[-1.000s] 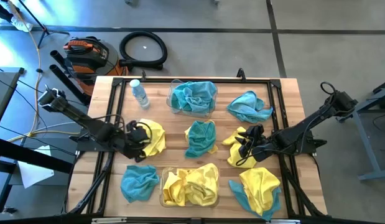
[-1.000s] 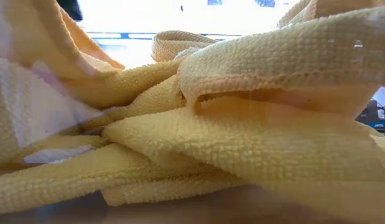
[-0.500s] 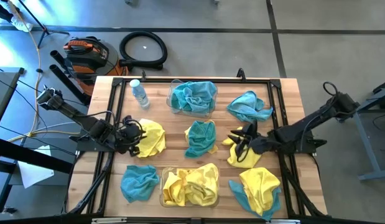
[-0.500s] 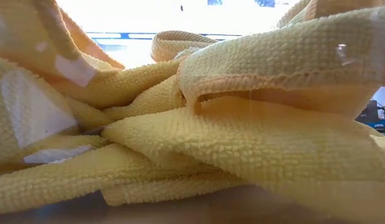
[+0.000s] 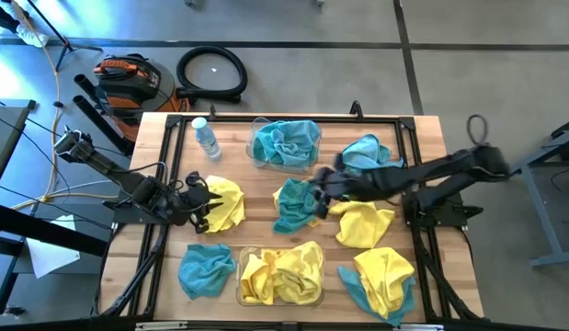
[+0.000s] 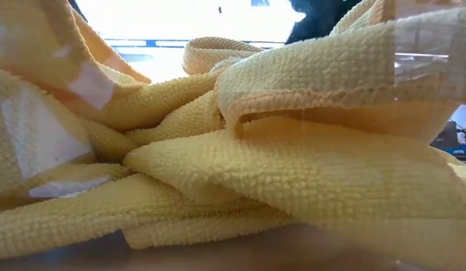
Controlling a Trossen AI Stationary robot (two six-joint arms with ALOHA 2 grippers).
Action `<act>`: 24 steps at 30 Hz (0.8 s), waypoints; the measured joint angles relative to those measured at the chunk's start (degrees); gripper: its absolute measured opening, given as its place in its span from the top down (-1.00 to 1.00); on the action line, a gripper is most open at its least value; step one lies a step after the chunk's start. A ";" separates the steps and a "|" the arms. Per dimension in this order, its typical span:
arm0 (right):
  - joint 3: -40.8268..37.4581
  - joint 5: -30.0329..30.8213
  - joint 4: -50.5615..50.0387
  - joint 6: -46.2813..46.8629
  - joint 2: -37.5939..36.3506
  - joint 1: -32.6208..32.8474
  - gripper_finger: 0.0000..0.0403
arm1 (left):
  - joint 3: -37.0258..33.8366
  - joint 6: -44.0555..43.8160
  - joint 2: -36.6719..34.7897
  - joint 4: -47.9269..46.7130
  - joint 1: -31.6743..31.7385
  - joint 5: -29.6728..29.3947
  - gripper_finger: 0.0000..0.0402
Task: Sort microfiber towel by color & place in baskets
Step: Put the blue towel into the top transparent bin
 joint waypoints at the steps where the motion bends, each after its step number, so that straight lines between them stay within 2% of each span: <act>1: 2.65 -1.08 -3.24 0.00 2.47 -0.79 0.38 | 0.00 0.46 -0.02 0.93 0.00 0.54 0.60; 7: 16.32 -3.17 -18.53 0.10 16.61 -3.99 0.38 | 0.00 3.02 0.00 3.60 0.00 2.72 0.60; 11: 22.46 -6.41 -22.71 0.03 23.79 -4.95 0.38 | 0.00 2.54 0.00 3.61 0.00 2.74 0.60; 17: 26.93 -12.57 -22.68 0.00 31.23 -5.19 0.38 | 0.00 2.56 0.00 3.64 0.00 2.74 0.60; 24: 27.12 -14.33 -22.68 -0.06 36.66 -5.14 0.38 | 0.00 2.56 0.00 3.64 0.00 2.74 0.60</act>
